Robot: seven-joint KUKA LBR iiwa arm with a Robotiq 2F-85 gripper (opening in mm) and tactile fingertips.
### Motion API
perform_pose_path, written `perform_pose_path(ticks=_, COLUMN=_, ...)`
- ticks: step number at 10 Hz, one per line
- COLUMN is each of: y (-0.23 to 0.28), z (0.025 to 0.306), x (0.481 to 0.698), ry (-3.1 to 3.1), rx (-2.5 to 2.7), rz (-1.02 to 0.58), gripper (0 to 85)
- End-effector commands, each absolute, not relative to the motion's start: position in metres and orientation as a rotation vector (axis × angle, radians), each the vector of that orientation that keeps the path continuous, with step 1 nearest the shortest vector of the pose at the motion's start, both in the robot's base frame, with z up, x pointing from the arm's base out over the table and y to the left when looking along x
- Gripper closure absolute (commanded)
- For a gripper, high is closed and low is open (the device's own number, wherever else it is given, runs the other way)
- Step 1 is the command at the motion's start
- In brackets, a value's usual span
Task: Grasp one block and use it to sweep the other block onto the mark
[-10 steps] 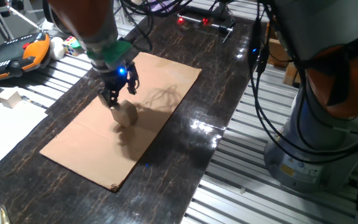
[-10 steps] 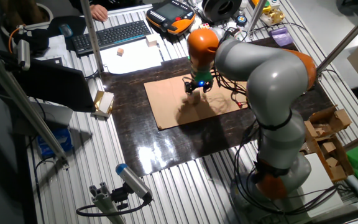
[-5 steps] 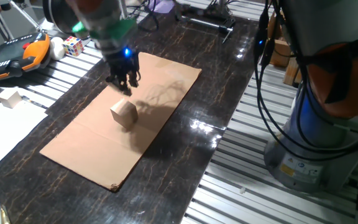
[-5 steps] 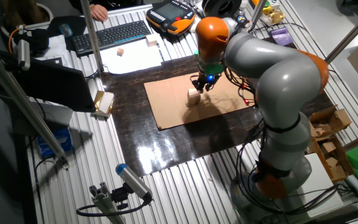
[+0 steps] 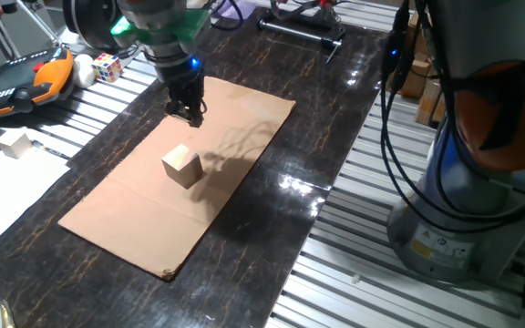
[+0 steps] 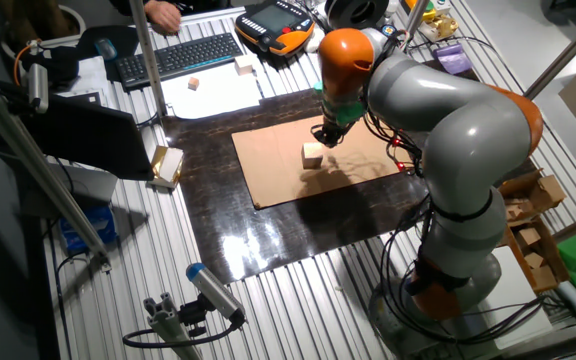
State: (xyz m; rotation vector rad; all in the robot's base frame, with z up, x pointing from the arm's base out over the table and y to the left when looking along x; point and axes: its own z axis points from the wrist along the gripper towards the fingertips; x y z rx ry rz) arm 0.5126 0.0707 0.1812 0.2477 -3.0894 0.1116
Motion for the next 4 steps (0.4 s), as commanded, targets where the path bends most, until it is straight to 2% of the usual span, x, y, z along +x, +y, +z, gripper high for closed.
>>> perform_pose_path(ticks=1, y=0.0712, z=0.1808, x=0.5127, ry=-3.089, rx=0.241, rz=0.105, gripper=84.3)
perform_pose_path(ticks=4, y=0.073, z=0.1785, x=0.5132, ry=-3.082, rx=0.217, rz=0.078, gripper=84.3)
